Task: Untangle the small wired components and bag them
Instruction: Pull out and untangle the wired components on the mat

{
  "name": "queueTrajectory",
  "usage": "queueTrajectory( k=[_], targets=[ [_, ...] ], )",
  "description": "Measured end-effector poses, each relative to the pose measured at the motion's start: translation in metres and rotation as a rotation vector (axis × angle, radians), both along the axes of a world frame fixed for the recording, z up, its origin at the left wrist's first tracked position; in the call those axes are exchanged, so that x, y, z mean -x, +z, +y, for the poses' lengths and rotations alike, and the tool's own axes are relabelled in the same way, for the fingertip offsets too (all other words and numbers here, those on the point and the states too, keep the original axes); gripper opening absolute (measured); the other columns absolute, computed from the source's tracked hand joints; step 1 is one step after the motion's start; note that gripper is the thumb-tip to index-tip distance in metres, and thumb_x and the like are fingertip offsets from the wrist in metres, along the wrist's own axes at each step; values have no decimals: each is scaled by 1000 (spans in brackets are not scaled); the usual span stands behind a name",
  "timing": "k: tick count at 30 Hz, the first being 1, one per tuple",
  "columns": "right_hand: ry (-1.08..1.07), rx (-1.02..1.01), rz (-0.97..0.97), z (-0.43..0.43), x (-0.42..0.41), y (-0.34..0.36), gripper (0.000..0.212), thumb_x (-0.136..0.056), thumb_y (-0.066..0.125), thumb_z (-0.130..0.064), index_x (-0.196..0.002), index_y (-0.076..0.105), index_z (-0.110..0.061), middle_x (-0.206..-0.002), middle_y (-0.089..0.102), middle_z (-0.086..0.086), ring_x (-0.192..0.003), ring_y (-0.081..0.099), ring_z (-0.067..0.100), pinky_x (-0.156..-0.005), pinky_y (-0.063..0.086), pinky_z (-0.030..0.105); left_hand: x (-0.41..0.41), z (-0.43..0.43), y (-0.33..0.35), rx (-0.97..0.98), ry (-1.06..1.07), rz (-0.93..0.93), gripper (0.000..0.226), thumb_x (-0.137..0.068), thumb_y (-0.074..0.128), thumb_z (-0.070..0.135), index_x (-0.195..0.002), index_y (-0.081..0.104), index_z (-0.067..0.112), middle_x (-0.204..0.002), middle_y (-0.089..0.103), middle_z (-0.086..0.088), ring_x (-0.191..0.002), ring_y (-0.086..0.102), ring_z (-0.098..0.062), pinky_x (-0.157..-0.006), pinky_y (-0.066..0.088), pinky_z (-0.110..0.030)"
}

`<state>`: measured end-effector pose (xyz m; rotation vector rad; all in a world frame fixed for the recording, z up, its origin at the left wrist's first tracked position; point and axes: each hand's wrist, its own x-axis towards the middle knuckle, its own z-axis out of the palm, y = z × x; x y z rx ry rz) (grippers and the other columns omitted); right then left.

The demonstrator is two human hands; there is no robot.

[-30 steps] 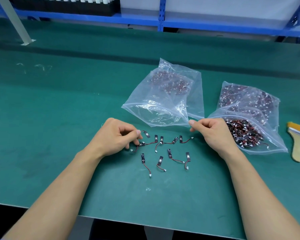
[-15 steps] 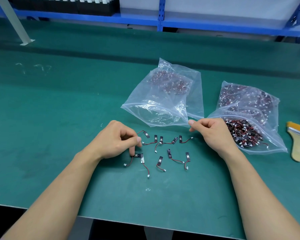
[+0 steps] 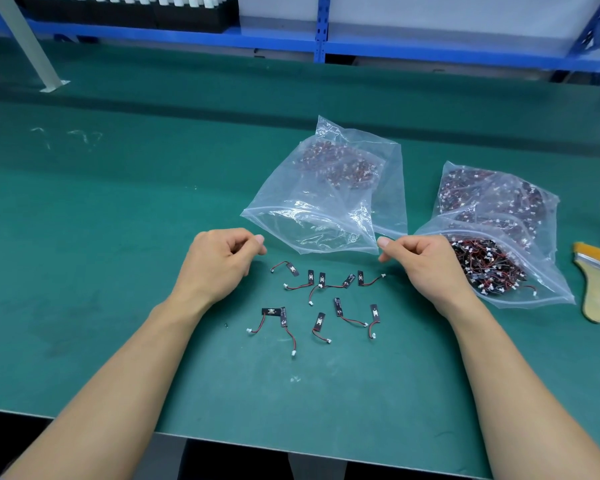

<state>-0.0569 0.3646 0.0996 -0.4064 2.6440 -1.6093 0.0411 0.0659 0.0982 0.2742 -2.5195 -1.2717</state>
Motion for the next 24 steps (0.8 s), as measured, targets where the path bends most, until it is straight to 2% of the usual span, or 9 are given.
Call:
queueTrajectory(
  k=[5, 24],
  targets=[
    [-3, -8, 1, 0, 0, 0, 33, -91, 70, -42, -63, 75, -25, -52, 29, -1, -52, 23, 15, -44, 21, 18, 4, -3, -3, -66, 7, -53, 29, -101, 50, 26, -80, 70, 27, -50, 57, 7, -43, 39, -6, -44, 33, -14],
    [-2, -20, -5, 0, -1, 0, 32, -92, 70, -39, -64, 75, -25, -45, 28, -10, -47, 22, 10, -43, 21, 17, 4, -2, -5, -44, -13, -51, 29, -102, 50, 28, -81, 70, 27, -50, 57, 7, -43, 38, -7, -45, 34, -15]
  ],
)
